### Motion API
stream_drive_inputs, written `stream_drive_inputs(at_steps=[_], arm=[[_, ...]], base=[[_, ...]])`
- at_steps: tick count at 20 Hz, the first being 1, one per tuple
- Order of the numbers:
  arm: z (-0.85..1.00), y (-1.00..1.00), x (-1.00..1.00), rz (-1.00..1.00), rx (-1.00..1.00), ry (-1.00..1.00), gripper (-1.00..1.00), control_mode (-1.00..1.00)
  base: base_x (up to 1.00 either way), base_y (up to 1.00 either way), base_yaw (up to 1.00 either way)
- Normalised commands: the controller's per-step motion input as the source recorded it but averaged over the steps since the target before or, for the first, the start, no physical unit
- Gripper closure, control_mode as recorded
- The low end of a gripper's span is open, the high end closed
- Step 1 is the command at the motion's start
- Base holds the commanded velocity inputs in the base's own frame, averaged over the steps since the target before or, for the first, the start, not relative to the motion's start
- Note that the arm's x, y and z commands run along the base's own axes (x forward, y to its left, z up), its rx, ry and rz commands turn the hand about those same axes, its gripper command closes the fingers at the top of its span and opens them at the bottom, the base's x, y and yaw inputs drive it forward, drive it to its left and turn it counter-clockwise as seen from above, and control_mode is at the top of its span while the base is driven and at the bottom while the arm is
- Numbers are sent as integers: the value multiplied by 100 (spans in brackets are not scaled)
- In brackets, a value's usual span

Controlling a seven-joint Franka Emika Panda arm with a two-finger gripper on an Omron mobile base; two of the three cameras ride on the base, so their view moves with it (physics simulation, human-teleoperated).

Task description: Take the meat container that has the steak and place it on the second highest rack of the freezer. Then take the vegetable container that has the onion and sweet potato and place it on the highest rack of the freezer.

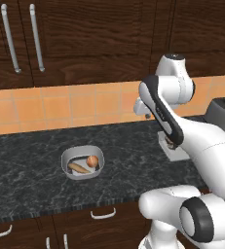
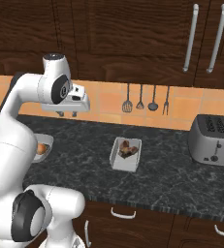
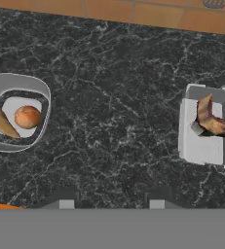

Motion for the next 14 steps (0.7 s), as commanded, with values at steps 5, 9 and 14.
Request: stream_drive_inputs(at_steps=[5, 9, 14], arm=[[-3, -3, -2, 0, 0, 1, -100, -100], [-20, -75, -44, -18, 3, 3, -100, -100], [-15, -92, -16, -28, 7, 24, -100, -100]], base=[[0, 0, 0], [0, 0, 0], [0, 0, 0]])
